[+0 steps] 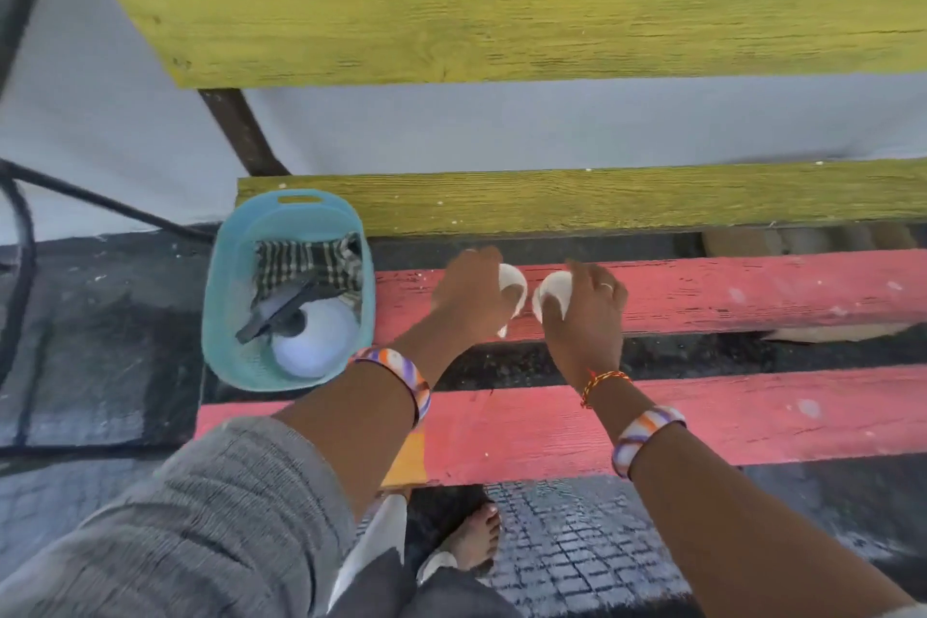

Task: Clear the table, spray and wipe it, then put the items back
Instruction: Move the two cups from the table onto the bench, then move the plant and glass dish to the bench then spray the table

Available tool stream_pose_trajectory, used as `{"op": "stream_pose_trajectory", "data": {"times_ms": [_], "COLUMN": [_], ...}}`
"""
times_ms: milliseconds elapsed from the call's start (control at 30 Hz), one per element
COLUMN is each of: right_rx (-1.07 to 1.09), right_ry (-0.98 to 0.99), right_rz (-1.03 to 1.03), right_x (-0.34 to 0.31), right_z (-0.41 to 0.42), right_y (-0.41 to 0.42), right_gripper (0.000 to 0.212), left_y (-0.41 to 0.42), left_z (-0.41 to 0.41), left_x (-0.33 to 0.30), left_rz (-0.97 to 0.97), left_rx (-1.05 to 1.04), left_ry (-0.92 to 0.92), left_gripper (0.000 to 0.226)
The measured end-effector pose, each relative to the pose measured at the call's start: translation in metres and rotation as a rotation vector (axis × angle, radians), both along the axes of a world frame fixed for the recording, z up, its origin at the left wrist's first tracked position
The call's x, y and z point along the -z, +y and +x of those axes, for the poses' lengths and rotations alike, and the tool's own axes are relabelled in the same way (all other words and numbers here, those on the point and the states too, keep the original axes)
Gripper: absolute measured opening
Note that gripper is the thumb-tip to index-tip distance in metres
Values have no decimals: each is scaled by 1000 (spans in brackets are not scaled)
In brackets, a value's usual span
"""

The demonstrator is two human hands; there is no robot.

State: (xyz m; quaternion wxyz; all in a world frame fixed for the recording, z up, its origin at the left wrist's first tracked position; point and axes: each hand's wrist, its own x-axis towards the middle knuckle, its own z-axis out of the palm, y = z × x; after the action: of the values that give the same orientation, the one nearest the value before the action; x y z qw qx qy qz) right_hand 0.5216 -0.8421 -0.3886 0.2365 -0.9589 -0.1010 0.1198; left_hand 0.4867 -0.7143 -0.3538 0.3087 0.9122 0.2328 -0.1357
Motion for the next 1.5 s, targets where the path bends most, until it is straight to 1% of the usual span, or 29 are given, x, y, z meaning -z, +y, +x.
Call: {"op": "stream_pose_trajectory", "data": {"times_ms": [67, 133, 200, 300, 333, 400, 433, 500, 567, 633, 667, 733, 800, 833, 867, 933, 1033, 1100, 1167, 1267, 1300, 1367, 1400, 1500], "right_rx": [-87, -174, -259, -356, -373, -374, -339, -204, -43, 72, 114, 211, 316, 320, 300, 250, 173, 130, 95, 5, -31, -102, -125, -163], "right_ry": [-44, -23, 32, 217, 279, 363, 375, 351, 285, 242, 216, 172, 159, 161, 164, 129, -23, -71, -57, 31, 51, 75, 76, 51], "right_rz": [108, 238, 369, 503, 532, 552, 550, 546, 588, 635, 662, 653, 606, 624, 673, 738, 825, 902, 998, 1176, 1206, 1242, 1242, 1209], "right_x": [-16, -31, -42, -45, -43, -32, -26, -14, -6, -3, -2, -2, -6, -10, -16, -35, -72, -100, -132, -177, -191, -216, -228, -250], "right_z": [-18, -40, -66, -113, -127, -150, -157, -163, -165, -164, -162, -157, -151, -148, -145, -140, -138, -138, -139, -148, -154, -168, -177, -201], "right_y": [17, 42, 70, 116, 128, 154, 167, 188, 207, 220, 225, 234, 241, 243, 244, 245, 244, 245, 249, 257, 259, 267, 271, 285], "right_gripper": [45, 43, 47, 63, 72, 87, 91, 93, 90, 87, 83, 65, 57, 50, 40, 35, 21, 23, 24, 10, 11, 15, 15, 12], "left_y": [16, 36, 63, 116, 133, 169, 186, 209, 226, 235, 239, 245, 249, 250, 251, 254, 254, 251, 248, 249, 251, 257, 262, 280], "left_z": [-14, -29, -43, -64, -70, -84, -91, -100, -106, -110, -111, -113, -114, -113, -113, -112, -112, -116, -120, -135, -140, -155, -165, -195], "left_x": [-27, -54, -80, -102, -102, -93, -86, -73, -59, -48, -44, -40, -41, -43, -46, -52, -65, -78, -93, -120, -129, -147, -155, -177], "left_rz": [-118, -208, -200, -163, -162, -169, -169, -162, -174, -222, -240, -259, -282, -289, -298, -327, -346, -328, -320, -336, -334, -327, -345, -417], "left_rx": [-2, -66, -140, -341, -412, -516, -539, -545, -507, -454, -425, -350, -280, -253, -228, -186, -115, -46, -5, -13, -24, -57, -71, -104], "left_ry": [-113, -239, -379, -512, -519, -474, -442, -370, -301, -265, -253, -227, -207, -197, -186, -162, -145, -145, -158, -229, -264, -333, -358, -421], "left_gripper": [27, 20, 12, 14, 15, 15, 15, 19, 18, 15, 14, 12, 15, 17, 18, 17, 19, 17, 15, 20, 21, 27, 25, 10]}}
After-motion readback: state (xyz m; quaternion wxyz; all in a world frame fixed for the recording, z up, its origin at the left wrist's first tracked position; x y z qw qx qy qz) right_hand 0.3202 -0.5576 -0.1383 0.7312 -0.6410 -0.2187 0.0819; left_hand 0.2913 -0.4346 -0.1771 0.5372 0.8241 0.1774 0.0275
